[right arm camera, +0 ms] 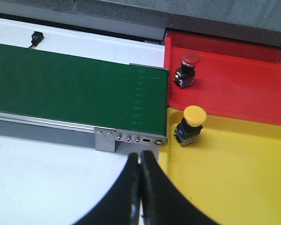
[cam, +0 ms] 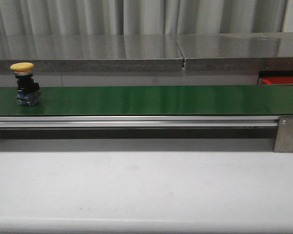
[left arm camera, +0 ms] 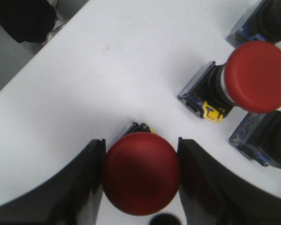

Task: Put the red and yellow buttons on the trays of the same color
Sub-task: 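Move the left gripper to a red button and grasp it, then set the red button on the green belt and open the left gripper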

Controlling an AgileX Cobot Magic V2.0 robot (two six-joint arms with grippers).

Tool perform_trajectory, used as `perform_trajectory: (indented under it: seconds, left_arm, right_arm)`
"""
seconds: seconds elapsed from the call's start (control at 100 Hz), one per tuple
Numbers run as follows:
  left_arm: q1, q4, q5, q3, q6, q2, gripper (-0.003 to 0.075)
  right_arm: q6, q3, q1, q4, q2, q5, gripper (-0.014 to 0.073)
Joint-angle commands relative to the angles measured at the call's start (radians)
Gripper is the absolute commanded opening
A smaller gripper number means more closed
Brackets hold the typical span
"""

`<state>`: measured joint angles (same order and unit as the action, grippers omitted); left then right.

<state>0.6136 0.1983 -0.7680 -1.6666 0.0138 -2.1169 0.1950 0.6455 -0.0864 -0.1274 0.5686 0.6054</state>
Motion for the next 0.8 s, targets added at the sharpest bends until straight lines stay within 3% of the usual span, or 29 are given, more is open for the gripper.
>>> perform_trajectory:
  seconds: [0.0,0.43,0.79]
  left_arm:
    - [-0.002,0.015,0.03,-0.027,-0.006,0.109,0.0221]
    - [-0.008,0.072,0.051,0.06,-0.03,0.314,0.0221]
    - [-0.147,0.076,-0.012,0.06,-0.048,0.382,0.0221]
  right_arm:
    - [0.001,0.025,-0.001,-0.003,-0.001,-0.068,-0.0118]
    - [0.001,0.025,-0.001,-0.003,-0.001,-0.068,-0.0118]
    - [0.001,0.025,-0.001,-0.003,-0.001,-0.068,-0.0118]
